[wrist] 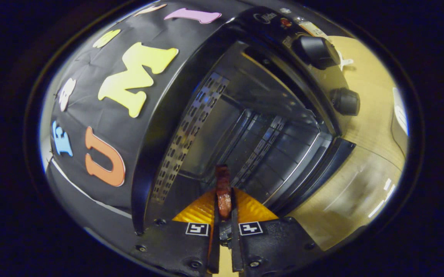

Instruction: Open the toaster oven, put the food inside, and close the toaster oven door.

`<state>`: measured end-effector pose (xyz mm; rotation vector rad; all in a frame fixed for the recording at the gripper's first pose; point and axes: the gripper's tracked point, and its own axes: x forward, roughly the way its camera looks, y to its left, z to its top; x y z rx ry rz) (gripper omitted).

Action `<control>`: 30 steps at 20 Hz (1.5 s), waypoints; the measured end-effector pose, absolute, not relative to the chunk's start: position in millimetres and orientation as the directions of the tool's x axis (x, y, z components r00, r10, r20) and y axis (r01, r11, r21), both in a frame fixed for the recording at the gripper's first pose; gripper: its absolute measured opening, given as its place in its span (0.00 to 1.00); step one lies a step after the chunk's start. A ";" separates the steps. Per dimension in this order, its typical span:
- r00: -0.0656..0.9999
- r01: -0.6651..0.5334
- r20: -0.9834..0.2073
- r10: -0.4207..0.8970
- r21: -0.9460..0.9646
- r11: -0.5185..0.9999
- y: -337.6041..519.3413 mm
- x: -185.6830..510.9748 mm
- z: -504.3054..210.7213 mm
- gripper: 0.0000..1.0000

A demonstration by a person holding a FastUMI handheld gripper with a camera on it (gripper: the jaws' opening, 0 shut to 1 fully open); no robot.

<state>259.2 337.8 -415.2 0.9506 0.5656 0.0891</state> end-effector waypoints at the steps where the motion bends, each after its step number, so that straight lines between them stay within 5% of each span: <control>1: 0.849 0.164 -0.427 0.310 0.772 0.614 338.2 259.6 -415.9 0.16; 6: 0.838 0.090 -0.480 0.261 0.594 0.800 330.3 257.7 -414.3 0.29; 10: 0.842 0.038 -0.505 0.189 0.406 0.913 308.1 256.6 -416.4 0.51; 13: 0.850 0.001 -0.508 0.138 0.264 0.964 292.2 251.1 -414.7 0.94; 30: 0.779 -0.213 -0.606 0.160 -0.016 0.977 242.8 99.9 -365.8 0.96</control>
